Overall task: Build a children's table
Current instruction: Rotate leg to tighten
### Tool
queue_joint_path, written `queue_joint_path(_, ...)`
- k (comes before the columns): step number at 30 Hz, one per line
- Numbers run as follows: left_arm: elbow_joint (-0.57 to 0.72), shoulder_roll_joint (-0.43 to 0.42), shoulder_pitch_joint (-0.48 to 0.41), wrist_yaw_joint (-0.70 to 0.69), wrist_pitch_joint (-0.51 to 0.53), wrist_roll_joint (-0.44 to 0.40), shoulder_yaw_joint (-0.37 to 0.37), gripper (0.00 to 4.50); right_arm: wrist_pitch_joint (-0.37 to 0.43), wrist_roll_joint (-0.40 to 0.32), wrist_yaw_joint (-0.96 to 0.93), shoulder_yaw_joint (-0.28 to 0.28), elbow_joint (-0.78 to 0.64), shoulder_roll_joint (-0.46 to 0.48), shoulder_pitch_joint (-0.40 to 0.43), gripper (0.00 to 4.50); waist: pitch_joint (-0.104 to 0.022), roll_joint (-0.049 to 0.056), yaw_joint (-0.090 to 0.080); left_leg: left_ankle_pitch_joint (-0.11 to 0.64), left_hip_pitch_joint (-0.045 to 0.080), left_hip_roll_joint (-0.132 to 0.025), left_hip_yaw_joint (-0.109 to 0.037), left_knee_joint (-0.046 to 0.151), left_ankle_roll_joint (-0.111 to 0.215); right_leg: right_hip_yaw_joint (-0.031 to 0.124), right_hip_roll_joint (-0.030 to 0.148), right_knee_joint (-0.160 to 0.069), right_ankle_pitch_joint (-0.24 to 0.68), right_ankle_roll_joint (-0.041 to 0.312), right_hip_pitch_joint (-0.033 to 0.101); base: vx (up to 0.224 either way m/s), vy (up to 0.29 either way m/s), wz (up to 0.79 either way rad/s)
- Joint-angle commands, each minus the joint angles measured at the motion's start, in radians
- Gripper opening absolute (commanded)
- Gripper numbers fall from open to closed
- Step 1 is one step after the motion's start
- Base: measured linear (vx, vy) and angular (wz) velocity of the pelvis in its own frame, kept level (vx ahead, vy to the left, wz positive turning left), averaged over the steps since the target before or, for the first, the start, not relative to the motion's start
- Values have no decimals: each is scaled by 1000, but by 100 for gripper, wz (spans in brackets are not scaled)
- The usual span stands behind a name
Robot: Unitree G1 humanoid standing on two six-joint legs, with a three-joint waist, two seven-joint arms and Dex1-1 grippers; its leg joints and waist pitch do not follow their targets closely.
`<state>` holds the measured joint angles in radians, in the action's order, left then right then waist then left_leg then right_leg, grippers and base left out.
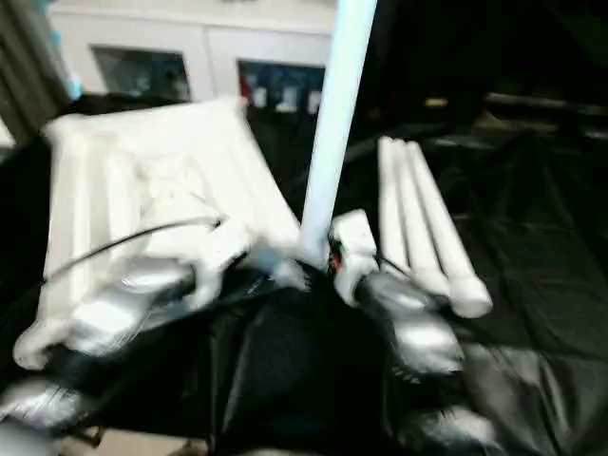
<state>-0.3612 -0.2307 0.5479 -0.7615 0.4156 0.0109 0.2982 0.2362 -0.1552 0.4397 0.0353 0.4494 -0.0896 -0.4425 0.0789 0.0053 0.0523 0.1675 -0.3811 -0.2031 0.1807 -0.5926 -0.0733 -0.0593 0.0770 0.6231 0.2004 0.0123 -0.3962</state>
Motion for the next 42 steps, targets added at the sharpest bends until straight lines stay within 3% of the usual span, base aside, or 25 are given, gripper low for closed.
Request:
queue_joint_path(1,-11,34,26,86,13,0,-27,0,57,-8,-75,1,89,51,18,278,-67,4,4,276,19,-23,-13,78,-24,45,64,-95,305,173,41,0,0,0)
queue_joint_path(4,-13,82,33,98,8,-1,-4,0,14,21,-73,45,114,97,-18,278,-67,8,1,297,19,-20,-13,78,-25,44,62,-98,322,165,36,0,0,0)
queue_joint_path(6,-8,86,31,89,4,0,1,0,5,16,-46,52,108,103,-23,333,-68,6,1,304,19,-21,-14,79,-24,43,61,-99,324,159,36,0,0,0)
queue_joint_path(11,41,29,-2,-11,-25,13,14,0,-18,13,68,67,50,44,-17,368,-70,5,1,281,15,-22,-14,80,-8,44,60,-94,264,171,39,0,0,0)
queue_joint_path(18,113,-74,-52,-165,-64,49,33,0,-12,-21,277,96,-49,-84,14,368,-80,7,3,160,9,-25,-10,67,48,42,55,-67,32,235,48,0,0,0)
queue_joint_path(21,124,-104,-63,-203,-81,53,37,0,-6,-32,340,106,-84,-125,26,368,-80,8,7,147,13,-27,-8,67,59,41,54,-63,-7,253,46,0,0,0)
queue_joint_path(24,145,-161,-83,-288,-100,69,34,0,-4,-54,483,122,-153,-210,56,368,-79,9,14,159,16,-30,-7,68,63,41,55,-63,-1,253,48,0,0,0)
queue_joint_path(30,173,-210,-100,-356,-101,95,31,0,-22,-66,556,130,-175,-256,66,368,-77,7,14,188,16,-29,-6,69,51,42,58,-68,52,257,47,0,0,0)
queue_joint_path(37,169,-218,-101,-365,-107,94,26,0,-17,-71,567,137,-176,-252,68,303,-77,5,16,184,17,-29,-6,69,41,42,57,-67,70,251,46,0,0,0)
queue_joint_path(42,164,-211,-100,-349,-104,90,21,0,-3,-68,557,137,-167,-236,80,274,-78,5,16,160,15,-27,-6,67,51,42,57,-64,40,255,47,0,0,0)
